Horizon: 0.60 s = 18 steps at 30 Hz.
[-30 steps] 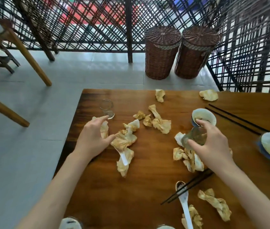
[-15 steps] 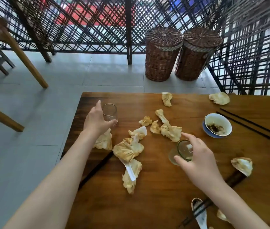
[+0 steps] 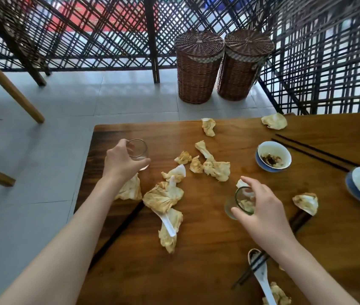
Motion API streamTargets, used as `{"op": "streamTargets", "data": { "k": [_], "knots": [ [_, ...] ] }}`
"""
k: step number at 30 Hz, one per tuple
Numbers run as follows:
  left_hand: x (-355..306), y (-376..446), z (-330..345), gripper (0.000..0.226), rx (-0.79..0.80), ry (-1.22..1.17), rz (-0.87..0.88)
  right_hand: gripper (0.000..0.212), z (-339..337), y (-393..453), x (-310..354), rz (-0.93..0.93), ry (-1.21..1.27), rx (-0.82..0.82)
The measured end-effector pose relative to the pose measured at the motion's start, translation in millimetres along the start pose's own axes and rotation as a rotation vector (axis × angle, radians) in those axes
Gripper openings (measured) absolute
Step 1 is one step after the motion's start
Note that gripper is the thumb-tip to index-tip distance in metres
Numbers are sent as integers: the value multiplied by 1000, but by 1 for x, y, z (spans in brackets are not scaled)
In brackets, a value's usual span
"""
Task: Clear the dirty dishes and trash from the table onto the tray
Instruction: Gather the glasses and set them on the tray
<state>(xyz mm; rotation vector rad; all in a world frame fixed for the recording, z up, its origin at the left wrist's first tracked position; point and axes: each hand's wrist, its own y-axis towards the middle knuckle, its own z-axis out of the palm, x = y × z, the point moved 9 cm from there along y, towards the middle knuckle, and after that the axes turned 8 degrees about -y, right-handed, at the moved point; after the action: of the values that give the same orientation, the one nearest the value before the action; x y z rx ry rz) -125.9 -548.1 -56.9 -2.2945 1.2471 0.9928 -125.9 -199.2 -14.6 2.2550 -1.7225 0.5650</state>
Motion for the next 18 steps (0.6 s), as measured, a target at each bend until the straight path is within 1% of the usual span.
{"op": "streamTargets", "data": {
  "k": [3, 9, 14, 18],
  "knots": [
    [-20, -17, -10, 56, 24, -10, 49, 69, -6, -5, -5, 13, 17, -7],
    [-74, -60, -17, 56, 81, -3, 142, 72, -26, -12, -20, 31, 28, -42],
    [-115, -103, 3, 54, 150, -5, 155, 77, -52, -13, -47, 61, 8, -26],
    [-142, -135, 29, 51, 186, -21, 135, 73, -76, -13, -80, 73, 16, -11]
  ]
}}
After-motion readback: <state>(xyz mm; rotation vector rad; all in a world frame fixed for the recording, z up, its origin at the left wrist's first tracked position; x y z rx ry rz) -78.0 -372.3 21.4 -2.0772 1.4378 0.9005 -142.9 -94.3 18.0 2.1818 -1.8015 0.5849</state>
